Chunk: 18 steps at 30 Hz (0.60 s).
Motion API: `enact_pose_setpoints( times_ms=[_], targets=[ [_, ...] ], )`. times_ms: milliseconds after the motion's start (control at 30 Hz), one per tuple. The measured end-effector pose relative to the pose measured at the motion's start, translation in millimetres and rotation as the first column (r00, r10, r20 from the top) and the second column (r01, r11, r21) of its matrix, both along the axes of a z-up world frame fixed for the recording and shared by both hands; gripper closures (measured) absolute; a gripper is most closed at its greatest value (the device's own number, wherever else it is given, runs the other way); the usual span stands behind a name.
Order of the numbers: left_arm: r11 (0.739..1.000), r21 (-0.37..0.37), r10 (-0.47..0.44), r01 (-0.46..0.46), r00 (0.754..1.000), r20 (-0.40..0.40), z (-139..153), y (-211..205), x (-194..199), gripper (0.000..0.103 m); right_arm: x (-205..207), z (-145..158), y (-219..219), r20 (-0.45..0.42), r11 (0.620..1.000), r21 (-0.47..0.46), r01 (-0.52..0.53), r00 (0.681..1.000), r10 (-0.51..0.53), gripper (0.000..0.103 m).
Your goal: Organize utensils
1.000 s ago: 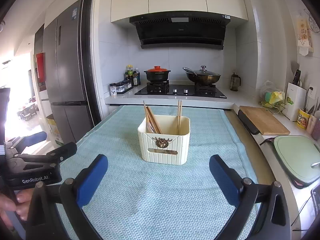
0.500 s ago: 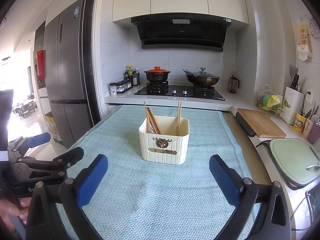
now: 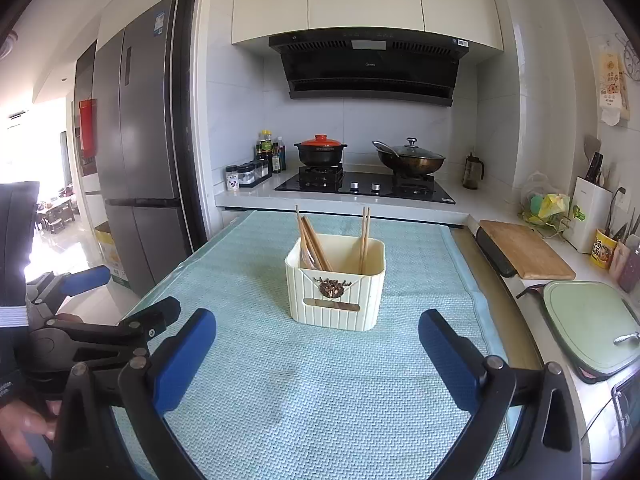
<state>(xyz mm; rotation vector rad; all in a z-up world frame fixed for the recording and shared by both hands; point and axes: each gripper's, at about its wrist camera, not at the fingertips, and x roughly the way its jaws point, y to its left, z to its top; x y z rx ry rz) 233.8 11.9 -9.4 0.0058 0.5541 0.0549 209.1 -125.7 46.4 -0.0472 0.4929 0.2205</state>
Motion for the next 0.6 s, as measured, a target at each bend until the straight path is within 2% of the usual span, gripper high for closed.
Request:
enact_pose_setpoints(
  times_ms=[600],
  targets=[
    [1.0,0.008,-0.002,0.002,1.0,-0.009,0.7,-0.7,1.5,0.0,0.5,-0.2,4.3,-0.011,1.0,-0.016,-0.006,1.0,0.006,0.0]
  ],
)
